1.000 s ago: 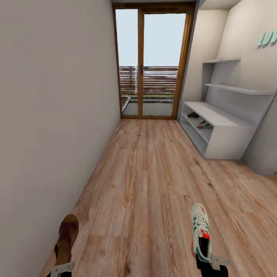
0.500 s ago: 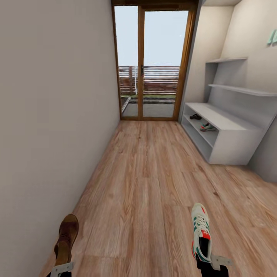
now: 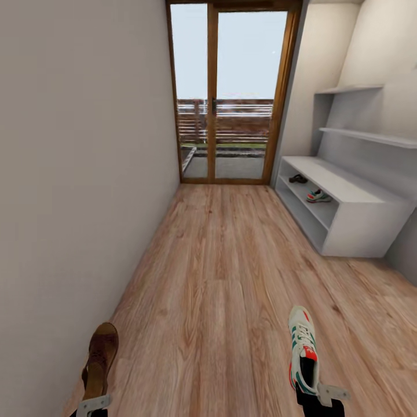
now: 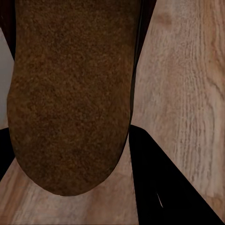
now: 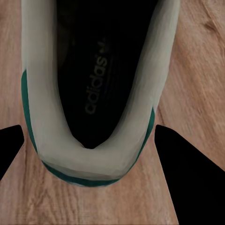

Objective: Pick up the two gym shoes and the two sandals from the corridor floor and place them onto the hallstand (shoe rack) in the corridor, making sure they are on the rack and not on the floor. Arrange them so the two gym shoes are next to each other and the two sandals are next to each other.

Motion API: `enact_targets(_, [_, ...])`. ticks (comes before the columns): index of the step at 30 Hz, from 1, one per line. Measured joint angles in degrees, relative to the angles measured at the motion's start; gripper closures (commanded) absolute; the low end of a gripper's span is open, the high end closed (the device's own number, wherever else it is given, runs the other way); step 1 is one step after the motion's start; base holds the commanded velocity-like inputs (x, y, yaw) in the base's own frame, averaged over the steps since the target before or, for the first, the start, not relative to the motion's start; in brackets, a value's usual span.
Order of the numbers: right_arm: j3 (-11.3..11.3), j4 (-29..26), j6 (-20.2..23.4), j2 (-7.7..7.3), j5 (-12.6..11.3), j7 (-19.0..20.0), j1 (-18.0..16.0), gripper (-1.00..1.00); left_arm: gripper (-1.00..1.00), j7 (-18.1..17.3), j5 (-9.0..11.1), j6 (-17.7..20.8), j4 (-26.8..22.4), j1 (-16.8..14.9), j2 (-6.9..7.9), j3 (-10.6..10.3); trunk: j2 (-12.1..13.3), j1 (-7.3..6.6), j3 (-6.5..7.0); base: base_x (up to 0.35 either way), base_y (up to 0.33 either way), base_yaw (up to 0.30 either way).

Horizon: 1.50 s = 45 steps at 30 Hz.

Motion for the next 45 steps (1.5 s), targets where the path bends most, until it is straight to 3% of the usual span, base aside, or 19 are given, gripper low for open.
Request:
enact_targets(27, [-0.01,-0.09,0.00,0.16,-0.16,-0.10,0.00,1.00,1.00,-0.14,-0.30,0.00,0.00,0.00,0.02,-0.16,0.00,0.00,0.00,0.338,0.000,0.000])
enact_targets(34, [0.01,-0.02,0.06,0.17,-0.02,0.05,0.00,1.00,1.00,-0.40,-0.91,0.05,0.00,0.00,0.17,-1.62,0.00,0.00,0.00,0.338,0.000,0.000])
enact_targets(36, [0.01,-0.01,0.08,0.17,0.04,0.12,0.00,1.00,1.00,-0.43,-1.56,0.07,0.00,0.00,0.41,-4.06,0.00,0.00,0.00,0.338,0.000,0.000])
enact_targets(38, [0.05,0.00,0.08,0.17,0.06,0.15,0.00,1.00,1.00,-0.40,-1.79,0.08,-0.02,0.01,0.49,-5.07,0.00,0.00,0.00,0.338,0.000,0.000])
enact_targets(45, [0.08,0.00,0.09,0.17,0.08,0.15,0.00,1.00,1.00,-0.29,-1.64,0.09,-0.05,0.00,0.57,-5.95,0.00,0.00,0.00,0.338,0.000,0.000])
